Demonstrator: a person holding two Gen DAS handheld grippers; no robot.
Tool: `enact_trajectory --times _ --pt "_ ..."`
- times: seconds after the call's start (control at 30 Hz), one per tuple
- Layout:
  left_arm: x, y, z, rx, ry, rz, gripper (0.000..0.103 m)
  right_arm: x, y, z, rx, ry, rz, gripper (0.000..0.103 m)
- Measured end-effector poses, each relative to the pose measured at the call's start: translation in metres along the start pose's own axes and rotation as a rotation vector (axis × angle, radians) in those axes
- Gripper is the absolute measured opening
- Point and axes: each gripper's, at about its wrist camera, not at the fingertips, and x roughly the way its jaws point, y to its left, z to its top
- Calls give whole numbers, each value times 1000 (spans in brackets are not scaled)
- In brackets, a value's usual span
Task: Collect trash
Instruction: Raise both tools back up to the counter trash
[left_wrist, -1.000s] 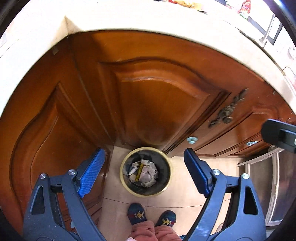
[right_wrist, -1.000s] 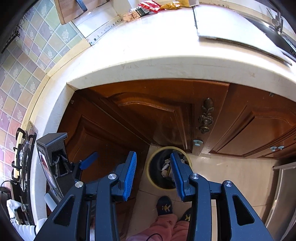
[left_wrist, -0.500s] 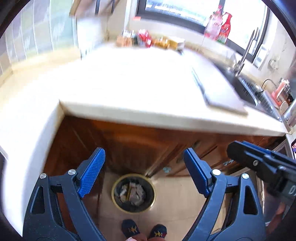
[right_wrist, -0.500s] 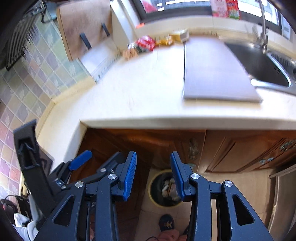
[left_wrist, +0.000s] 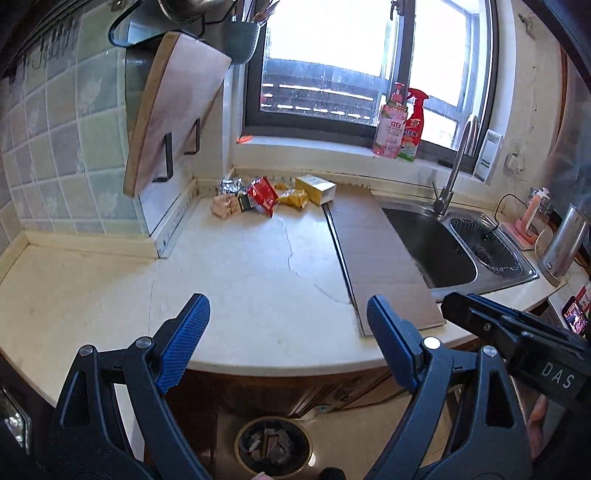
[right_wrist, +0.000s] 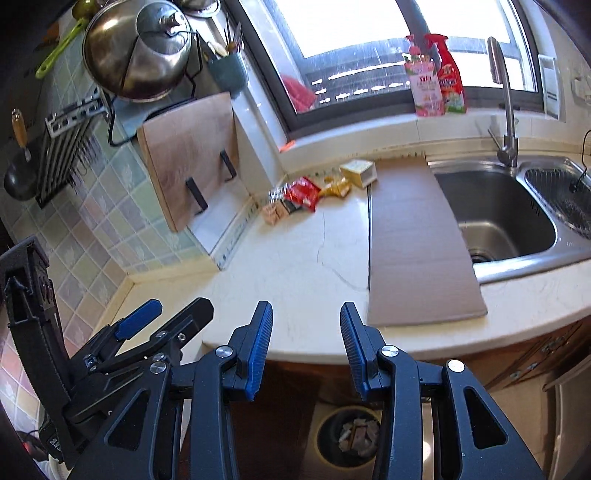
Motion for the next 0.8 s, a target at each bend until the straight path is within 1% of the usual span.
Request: enact_trajectory --times 0.1,0.17,0.23,0.3,0.33,0.4,0.5,0.63,0.73,0.8 --pt "8 -7 30 24 0 -3 85 -1 -3 30 -11 -11 0 39" --pt "21 -11 51 41 3 14 85 4 -7 55 -19 -14 1 39" --pt "36 -14 72 50 10 27 85 11 -14 82 -31 -16 6 42" --pt "55 -18 94 57 22 41 85 25 -23 115 -59 -18 -9 49" --pt "68 -20 105 60 31 44 85 29 -28 131 -69 -21 -15 50" --pt "99 -24 131 57 56 51 85 46 -37 167 -86 -15 -15 58" --pt "146 -25 162 14 111 38 85 80 -53 225 -106 10 -9 59" --pt "226 -29 203 -46 207 21 85 145 -77 300 -144 60 -8 61" --pt "286 -32 223 -74 267 26 85 203 -92 344 -164 117 -1 62" --pt "326 -32 232 -97 309 34 85 244 -103 365 -169 155 5 62"
